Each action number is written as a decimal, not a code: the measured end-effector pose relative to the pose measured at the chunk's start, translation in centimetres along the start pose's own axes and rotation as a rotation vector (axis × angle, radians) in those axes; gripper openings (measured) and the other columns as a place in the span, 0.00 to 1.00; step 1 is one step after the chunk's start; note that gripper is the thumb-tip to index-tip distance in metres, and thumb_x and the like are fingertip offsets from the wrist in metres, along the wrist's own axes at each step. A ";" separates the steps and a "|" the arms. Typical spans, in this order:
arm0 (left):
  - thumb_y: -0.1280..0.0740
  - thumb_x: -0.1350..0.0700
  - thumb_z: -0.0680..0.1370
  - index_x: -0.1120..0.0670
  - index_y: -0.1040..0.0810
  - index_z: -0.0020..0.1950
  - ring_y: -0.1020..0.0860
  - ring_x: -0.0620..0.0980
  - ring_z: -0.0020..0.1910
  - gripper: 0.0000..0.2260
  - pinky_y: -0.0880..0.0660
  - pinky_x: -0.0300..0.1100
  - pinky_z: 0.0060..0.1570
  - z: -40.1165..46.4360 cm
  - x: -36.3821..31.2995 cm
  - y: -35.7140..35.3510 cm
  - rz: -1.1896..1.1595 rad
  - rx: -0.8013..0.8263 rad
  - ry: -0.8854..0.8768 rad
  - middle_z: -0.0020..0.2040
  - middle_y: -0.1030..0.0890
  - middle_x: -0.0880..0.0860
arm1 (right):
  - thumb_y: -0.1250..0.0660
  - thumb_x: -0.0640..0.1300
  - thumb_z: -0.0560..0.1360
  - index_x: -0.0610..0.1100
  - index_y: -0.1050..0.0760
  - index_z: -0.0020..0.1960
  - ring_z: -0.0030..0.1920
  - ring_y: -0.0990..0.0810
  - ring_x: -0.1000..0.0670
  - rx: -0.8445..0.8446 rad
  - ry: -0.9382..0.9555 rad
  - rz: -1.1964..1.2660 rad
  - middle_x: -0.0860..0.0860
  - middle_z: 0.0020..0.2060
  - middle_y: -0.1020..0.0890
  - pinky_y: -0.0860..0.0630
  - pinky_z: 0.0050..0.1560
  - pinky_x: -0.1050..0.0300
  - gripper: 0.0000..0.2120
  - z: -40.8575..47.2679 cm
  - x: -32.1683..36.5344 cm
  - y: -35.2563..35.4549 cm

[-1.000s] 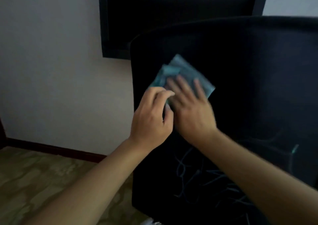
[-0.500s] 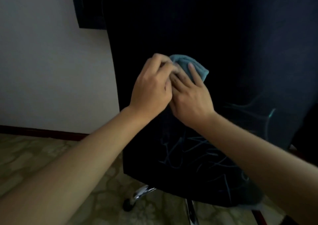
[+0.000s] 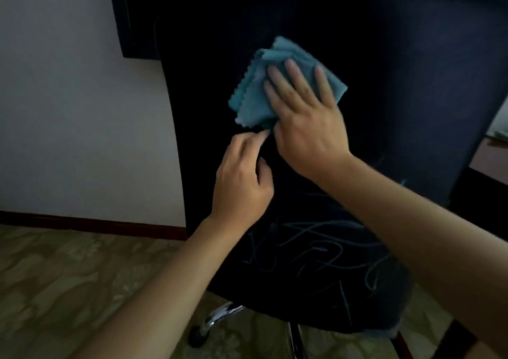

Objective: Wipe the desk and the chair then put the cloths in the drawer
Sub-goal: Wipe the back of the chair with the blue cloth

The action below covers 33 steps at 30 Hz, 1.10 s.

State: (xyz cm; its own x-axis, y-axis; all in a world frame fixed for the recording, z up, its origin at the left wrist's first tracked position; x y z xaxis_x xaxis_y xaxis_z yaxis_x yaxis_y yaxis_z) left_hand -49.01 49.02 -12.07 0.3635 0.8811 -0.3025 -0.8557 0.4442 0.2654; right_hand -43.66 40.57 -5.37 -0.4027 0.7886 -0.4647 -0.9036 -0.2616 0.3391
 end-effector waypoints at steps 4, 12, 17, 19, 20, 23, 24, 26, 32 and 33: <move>0.33 0.66 0.73 0.59 0.20 0.54 0.22 0.54 0.54 0.11 0.27 0.43 0.57 -1.9 -1.3 -1.1 -0.009 0.060 0.020 0.53 0.23 0.55 | 0.41 0.48 0.78 0.41 0.34 0.74 0.78 0.44 0.43 0.227 0.162 0.019 0.46 0.75 0.35 0.52 0.77 0.40 0.26 -8.6 3.1 -1.7; 0.33 0.62 0.75 0.56 0.22 0.61 0.25 0.49 0.61 0.14 0.35 0.28 0.63 2.9 -5.4 -0.3 -0.023 0.018 -0.105 0.61 0.25 0.51 | 0.42 0.45 0.74 0.39 0.38 0.76 0.78 0.44 0.42 -0.120 -0.029 -0.052 0.44 0.76 0.37 0.51 0.77 0.39 0.30 1.1 -9.9 6.1; 0.34 0.63 0.75 0.57 0.20 0.58 0.25 0.49 0.58 0.12 0.32 0.31 0.62 4.1 -8.7 -1.2 -0.040 0.012 -0.214 0.58 0.23 0.52 | 0.35 0.45 0.72 0.39 0.31 0.72 0.76 0.41 0.39 -0.037 0.018 0.003 0.43 0.74 0.33 0.47 0.75 0.36 0.29 -7.0 -6.5 3.1; 0.32 0.62 0.74 0.56 0.20 0.57 0.24 0.49 0.55 0.11 0.25 0.39 0.56 2.8 -9.4 -2.8 0.015 0.094 -0.266 0.56 0.23 0.51 | 0.32 0.48 0.70 0.40 0.28 0.70 0.75 0.39 0.41 0.121 0.174 -0.047 0.45 0.71 0.29 0.46 0.75 0.38 0.29 -13.0 -3.3 0.3; 0.32 0.62 0.75 0.56 0.20 0.57 0.23 0.49 0.54 0.11 0.22 0.43 0.51 2.3 -9.6 -3.4 0.042 0.127 -0.292 0.55 0.23 0.51 | 0.34 0.49 0.71 0.41 0.29 0.71 0.75 0.40 0.43 0.176 0.220 -0.067 0.46 0.71 0.29 0.48 0.75 0.39 0.30 -14.5 -3.0 -0.5; 0.31 0.64 0.75 0.58 0.21 0.63 0.22 0.53 0.53 0.16 0.22 0.46 0.50 3.3 -10.5 -4.0 0.031 0.124 -0.304 0.56 0.23 0.53 | 0.40 0.48 0.72 0.40 0.29 0.71 0.74 0.37 0.44 0.116 0.156 -0.067 0.45 0.69 0.26 0.49 0.76 0.40 0.28 -11.4 -6.7 0.7; 0.32 0.66 0.75 0.59 0.22 0.64 0.23 0.54 0.54 0.17 0.24 0.43 0.54 4.2 -11.2 -3.9 0.020 0.074 -0.308 0.57 0.22 0.55 | 0.40 0.47 0.72 0.39 0.29 0.71 0.74 0.36 0.43 0.051 0.109 -0.061 0.44 0.69 0.26 0.48 0.76 0.40 0.28 -9.4 -8.5 1.8; 0.34 0.69 0.76 0.60 0.21 0.63 0.23 0.54 0.54 0.16 0.29 0.38 0.57 6.4 -13.5 -3.2 -0.016 -0.036 -0.342 0.57 0.22 0.57 | 0.41 0.46 0.75 0.39 0.31 0.71 0.76 0.40 0.43 -0.044 0.012 -0.046 0.42 0.70 0.28 0.49 0.76 0.39 0.26 -6.1 -11.9 3.5; 0.44 0.63 0.82 0.59 0.18 0.50 0.24 0.53 0.46 0.14 0.24 0.42 0.48 4.7 -15.7 -6.8 -0.027 -0.045 -0.479 0.48 0.21 0.55 | 0.38 0.45 0.76 0.38 0.30 0.71 0.77 0.42 0.42 -0.044 -0.094 0.117 0.42 0.71 0.29 0.48 0.76 0.40 0.25 -12.1 -10.7 1.3; 0.41 0.65 0.80 0.59 0.18 0.49 0.23 0.54 0.46 0.11 0.23 0.45 0.47 2.7 -15.1 -8.1 0.001 0.017 -0.496 0.48 0.20 0.56 | 0.37 0.45 0.75 0.38 0.29 0.71 0.76 0.40 0.42 0.014 -0.080 0.109 0.42 0.70 0.28 0.46 0.76 0.40 0.25 -14.5 -9.4 0.2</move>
State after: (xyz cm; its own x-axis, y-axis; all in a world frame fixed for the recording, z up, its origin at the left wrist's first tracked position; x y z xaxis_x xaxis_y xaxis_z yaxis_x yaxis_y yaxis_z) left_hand -46.58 32.59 -7.15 0.4979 0.8507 0.1687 -0.8514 0.4424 0.2818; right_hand -42.18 25.02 -12.76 -0.4846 0.7982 -0.3577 -0.8530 -0.3406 0.3956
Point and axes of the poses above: each hand's wrist, its own z-axis towards the middle knuckle, its own y-axis out of the back of the hand, x = y × z, the point moved 8 cm from there along z, towards the middle knuckle
